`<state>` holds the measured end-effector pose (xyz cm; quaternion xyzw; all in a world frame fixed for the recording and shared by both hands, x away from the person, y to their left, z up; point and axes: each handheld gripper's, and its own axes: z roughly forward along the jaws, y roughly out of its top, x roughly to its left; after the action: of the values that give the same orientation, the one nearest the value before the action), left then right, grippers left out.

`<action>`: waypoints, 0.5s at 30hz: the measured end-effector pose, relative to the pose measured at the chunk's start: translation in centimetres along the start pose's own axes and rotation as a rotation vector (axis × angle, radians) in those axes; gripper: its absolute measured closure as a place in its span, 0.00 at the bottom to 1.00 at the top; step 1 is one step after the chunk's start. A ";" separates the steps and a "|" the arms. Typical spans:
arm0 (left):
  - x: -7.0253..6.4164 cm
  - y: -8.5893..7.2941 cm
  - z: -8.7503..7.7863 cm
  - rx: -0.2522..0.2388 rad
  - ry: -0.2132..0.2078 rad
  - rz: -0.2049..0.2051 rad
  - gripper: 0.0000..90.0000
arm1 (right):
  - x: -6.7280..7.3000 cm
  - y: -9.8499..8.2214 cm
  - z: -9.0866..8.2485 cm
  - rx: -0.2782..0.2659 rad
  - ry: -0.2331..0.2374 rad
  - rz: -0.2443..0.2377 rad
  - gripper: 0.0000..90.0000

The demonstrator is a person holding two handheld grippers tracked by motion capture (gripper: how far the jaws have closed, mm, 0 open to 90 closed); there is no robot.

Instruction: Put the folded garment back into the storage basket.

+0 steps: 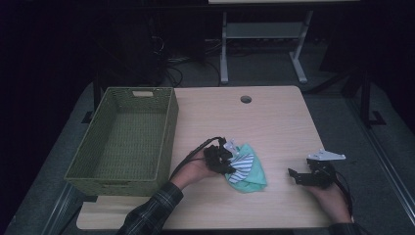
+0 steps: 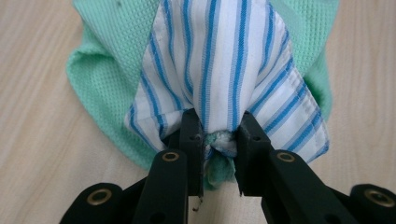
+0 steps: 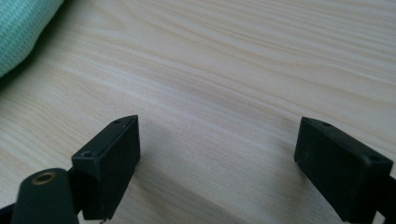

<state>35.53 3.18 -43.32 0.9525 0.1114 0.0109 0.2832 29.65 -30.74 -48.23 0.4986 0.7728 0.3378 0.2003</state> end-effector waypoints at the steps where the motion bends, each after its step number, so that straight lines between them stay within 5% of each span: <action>1: 0.0 0.1 -0.2 -0.006 0.004 0.000 0.84 | 0.0 0.0 0.0 0.000 0.000 0.000 0.16; 15: 0.1 1.5 -3.5 -0.040 0.015 -0.019 0.84 | 0.0 0.0 0.0 0.000 -0.001 0.002 0.16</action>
<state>35.68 3.87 -39.61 0.9454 0.1221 0.0176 0.3016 29.65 -30.74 -48.23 0.4994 0.7723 0.3377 0.2002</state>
